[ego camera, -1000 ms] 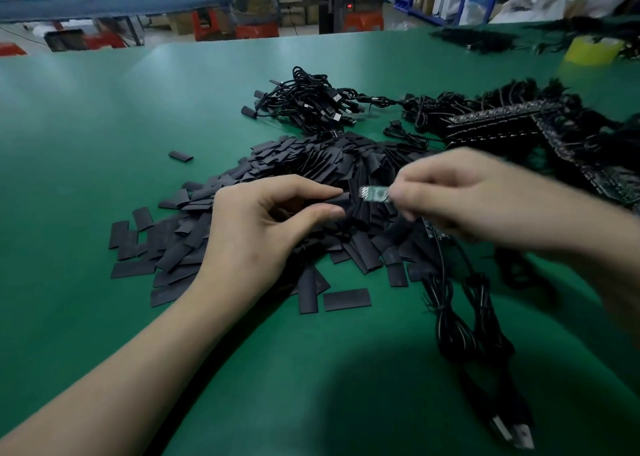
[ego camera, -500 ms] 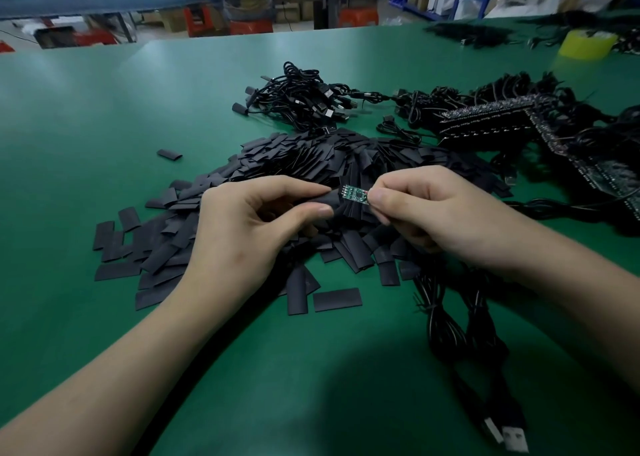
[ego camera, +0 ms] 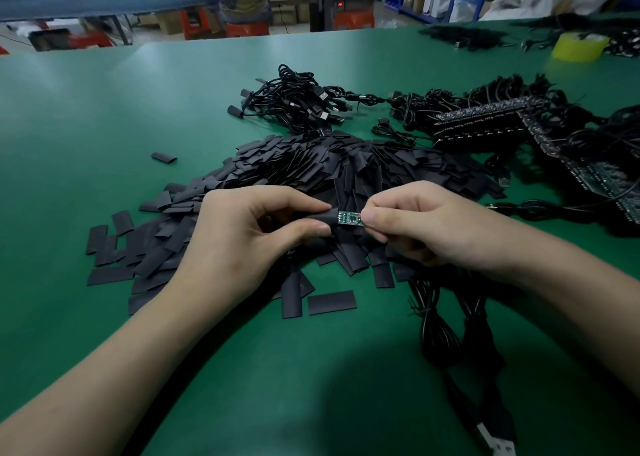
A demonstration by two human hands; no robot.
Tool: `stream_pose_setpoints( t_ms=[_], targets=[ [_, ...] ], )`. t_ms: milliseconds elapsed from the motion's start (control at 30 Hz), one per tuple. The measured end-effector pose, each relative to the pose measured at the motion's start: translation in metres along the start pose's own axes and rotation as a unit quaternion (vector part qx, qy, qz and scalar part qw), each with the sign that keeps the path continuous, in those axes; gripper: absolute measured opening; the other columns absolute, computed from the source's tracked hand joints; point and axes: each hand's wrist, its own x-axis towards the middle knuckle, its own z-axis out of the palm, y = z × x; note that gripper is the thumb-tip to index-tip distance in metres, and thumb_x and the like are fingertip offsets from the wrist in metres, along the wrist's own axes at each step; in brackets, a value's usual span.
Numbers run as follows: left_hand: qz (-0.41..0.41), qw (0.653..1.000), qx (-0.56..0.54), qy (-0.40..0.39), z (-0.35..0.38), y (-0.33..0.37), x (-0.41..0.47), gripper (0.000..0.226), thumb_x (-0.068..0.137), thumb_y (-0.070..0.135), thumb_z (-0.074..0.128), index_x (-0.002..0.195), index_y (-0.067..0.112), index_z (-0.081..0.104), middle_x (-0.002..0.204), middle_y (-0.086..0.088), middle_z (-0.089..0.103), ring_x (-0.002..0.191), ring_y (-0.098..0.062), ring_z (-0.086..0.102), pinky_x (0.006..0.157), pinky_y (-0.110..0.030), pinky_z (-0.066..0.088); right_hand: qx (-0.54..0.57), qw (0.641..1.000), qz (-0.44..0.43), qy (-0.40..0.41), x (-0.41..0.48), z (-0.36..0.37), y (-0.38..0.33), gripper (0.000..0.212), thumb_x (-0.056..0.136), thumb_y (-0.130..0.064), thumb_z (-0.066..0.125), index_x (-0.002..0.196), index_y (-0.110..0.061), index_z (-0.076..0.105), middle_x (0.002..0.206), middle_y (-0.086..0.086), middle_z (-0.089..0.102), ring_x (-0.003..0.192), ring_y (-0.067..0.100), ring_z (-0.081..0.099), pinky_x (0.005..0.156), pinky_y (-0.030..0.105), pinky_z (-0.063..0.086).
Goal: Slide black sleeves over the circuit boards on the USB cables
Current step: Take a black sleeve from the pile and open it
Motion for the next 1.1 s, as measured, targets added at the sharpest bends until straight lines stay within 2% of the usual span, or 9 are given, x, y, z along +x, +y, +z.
stream_pose_setpoints(
  t_ms=[133,300,400,533,667,933,1000,1067,1100],
  targets=[
    [0.04,0.998,0.032,-0.023,-0.0021,0.0021,0.0007,0.024,0.073,0.035,0.083,0.097,0.032,0.08,0.08,0.013,0.076,0.07,-0.013,0.069,0.065,-0.026,0.053,0.048,0.998,0.033,-0.021,0.0,-0.0042,0.0024,0.038,0.104,-0.03,0.051,0.068,-0.021,0.054,0.053,-0.005,0.031,0.044,0.009,0.023,0.039,0.017,0.017],
    [0.074,0.993,0.088,-0.033,-0.0013,0.0018,-0.0001,0.028,0.077,0.034,0.081,0.103,0.022,0.082,0.085,0.027,0.069,0.075,0.004,0.066,0.07,-0.006,0.045,0.056,0.997,0.038,-0.026,-0.0002,-0.0027,0.0035,0.037,0.105,-0.03,0.05,0.069,-0.02,0.054,0.053,-0.005,0.033,0.043,0.009,0.024,0.038,0.017,0.018],
    [0.065,0.994,0.079,-0.029,-0.0019,0.0015,-0.0006,0.027,0.079,0.036,0.078,0.103,0.024,0.081,0.087,0.026,0.071,0.081,0.003,0.069,0.071,-0.007,0.048,-0.046,0.999,0.003,-0.006,-0.0016,0.0006,0.0002,0.037,0.104,-0.033,0.051,0.07,-0.022,0.055,0.053,-0.008,0.036,0.046,0.01,0.027,0.041,0.019,0.023],
    [0.04,0.998,0.028,-0.046,-0.0028,0.0021,-0.0009,0.021,0.079,0.036,0.076,0.1,0.034,0.077,0.083,0.023,0.075,0.074,0.006,0.07,0.069,-0.005,0.048,-0.142,0.989,-0.037,0.008,-0.0042,0.0003,-0.003,0.035,0.105,-0.032,0.052,0.074,-0.017,0.058,0.052,-0.012,0.044,0.049,0.007,0.033,0.048,0.022,0.027],
    [0.063,0.994,0.048,-0.072,-0.0024,0.0033,-0.0003,0.023,0.08,0.035,0.078,0.099,0.024,0.082,0.086,0.02,0.076,0.077,0.006,0.069,0.071,-0.01,0.05,-0.19,0.98,-0.049,0.006,-0.0045,0.0005,-0.0037,0.034,0.104,-0.031,0.053,0.073,-0.018,0.06,0.051,-0.016,0.047,0.047,0.003,0.037,0.05,0.018,0.031],
    [0.131,0.986,0.09,-0.048,0.0034,0.0047,-0.0027,0.023,0.084,0.033,0.079,0.103,0.022,0.081,0.091,0.021,0.073,0.082,0.009,0.066,0.074,-0.007,0.045,-0.173,0.983,-0.057,0.01,-0.0011,0.003,0.0025,0.029,0.104,-0.035,0.056,0.08,-0.024,0.067,0.056,-0.008,0.05,0.051,0.004,0.039,0.051,0.022,0.031],
    [0.113,0.991,0.073,-0.022,0.0038,0.0034,-0.0024,0.019,0.083,0.033,0.08,0.101,0.026,0.08,0.092,0.023,0.073,0.082,0.005,0.069,0.073,-0.012,0.049,-0.163,0.981,-0.092,0.056,-0.0004,0.004,0.004,0.017,0.101,-0.035,0.061,0.088,-0.027,0.067,0.063,-0.002,0.058,0.056,0.01,0.047,0.056,0.031,0.037],
    [0.077,0.996,0.041,-0.002,0.0039,0.0026,-0.0022,0.017,0.083,0.036,0.082,0.099,0.031,0.079,0.088,0.022,0.076,0.08,0.0,0.071,0.073,-0.015,0.053,-0.141,0.972,-0.145,0.123,-0.0011,0.004,0.0041,0.004,0.095,-0.029,0.069,0.094,-0.028,0.066,0.068,-0.002,0.062,0.06,0.016,0.054,0.057,0.026,0.042],
    [0.055,0.998,0.016,0.005,0.0041,0.0023,-0.0022,0.017,0.082,0.037,0.081,0.098,0.033,0.078,0.085,0.019,0.077,0.077,-0.001,0.072,0.072,-0.015,0.054,-0.143,0.963,-0.172,0.15,-0.0022,0.0038,0.0039,0.007,0.093,-0.025,0.072,0.095,-0.027,0.066,0.07,-0.003,0.063,0.061,0.015,0.056,0.057,0.022,0.043]
  ],
)
